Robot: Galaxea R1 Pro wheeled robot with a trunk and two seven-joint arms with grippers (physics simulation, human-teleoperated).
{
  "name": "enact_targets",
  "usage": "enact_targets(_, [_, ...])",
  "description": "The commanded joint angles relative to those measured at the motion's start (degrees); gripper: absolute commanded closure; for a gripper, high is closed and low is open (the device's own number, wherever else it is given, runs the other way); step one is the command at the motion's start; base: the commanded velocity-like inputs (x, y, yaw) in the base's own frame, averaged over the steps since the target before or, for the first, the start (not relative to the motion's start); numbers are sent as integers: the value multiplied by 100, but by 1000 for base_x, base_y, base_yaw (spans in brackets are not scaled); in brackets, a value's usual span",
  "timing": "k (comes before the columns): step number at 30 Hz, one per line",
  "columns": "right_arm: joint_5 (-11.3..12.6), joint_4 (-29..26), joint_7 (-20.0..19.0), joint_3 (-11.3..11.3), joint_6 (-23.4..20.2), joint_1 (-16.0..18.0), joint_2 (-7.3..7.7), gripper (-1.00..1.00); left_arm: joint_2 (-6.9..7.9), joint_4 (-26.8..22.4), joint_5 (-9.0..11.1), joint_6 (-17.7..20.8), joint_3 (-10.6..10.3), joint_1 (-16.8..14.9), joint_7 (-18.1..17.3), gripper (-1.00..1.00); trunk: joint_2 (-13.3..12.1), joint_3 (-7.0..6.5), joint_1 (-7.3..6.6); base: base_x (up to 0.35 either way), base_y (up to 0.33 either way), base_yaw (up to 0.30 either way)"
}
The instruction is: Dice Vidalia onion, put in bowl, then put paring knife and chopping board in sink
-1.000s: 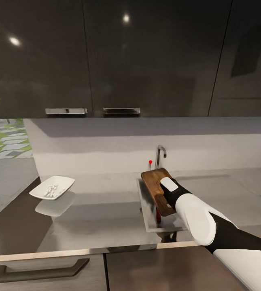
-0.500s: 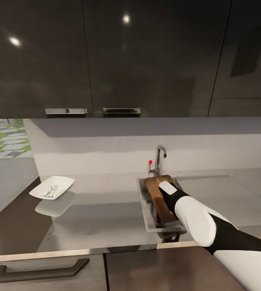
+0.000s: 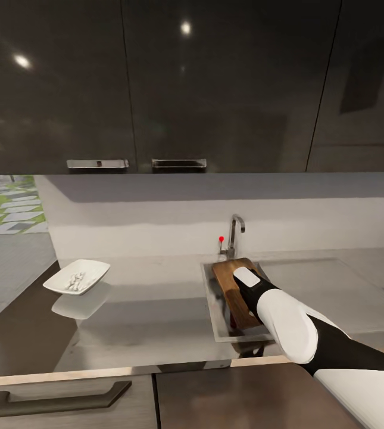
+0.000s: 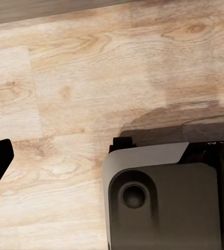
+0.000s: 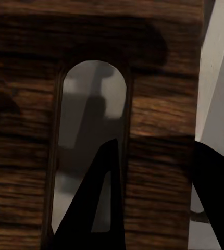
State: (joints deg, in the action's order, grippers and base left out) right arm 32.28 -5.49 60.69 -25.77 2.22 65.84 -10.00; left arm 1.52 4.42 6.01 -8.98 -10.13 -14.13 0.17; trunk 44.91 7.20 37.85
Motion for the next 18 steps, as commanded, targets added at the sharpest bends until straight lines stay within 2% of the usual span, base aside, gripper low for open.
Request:
enact_targets(1, [54, -8, -4, 38, 23, 3, 0, 100, -3, 24, 58, -42, -50, -10, 1, -100, 7, 9, 1, 0, 0, 0])
enact_targets(18, [57, 115, -10, 55, -16, 6, 0, 100, 5, 24, 59, -34, -43, -11, 1, -100, 7, 9, 1, 10, 0, 0])
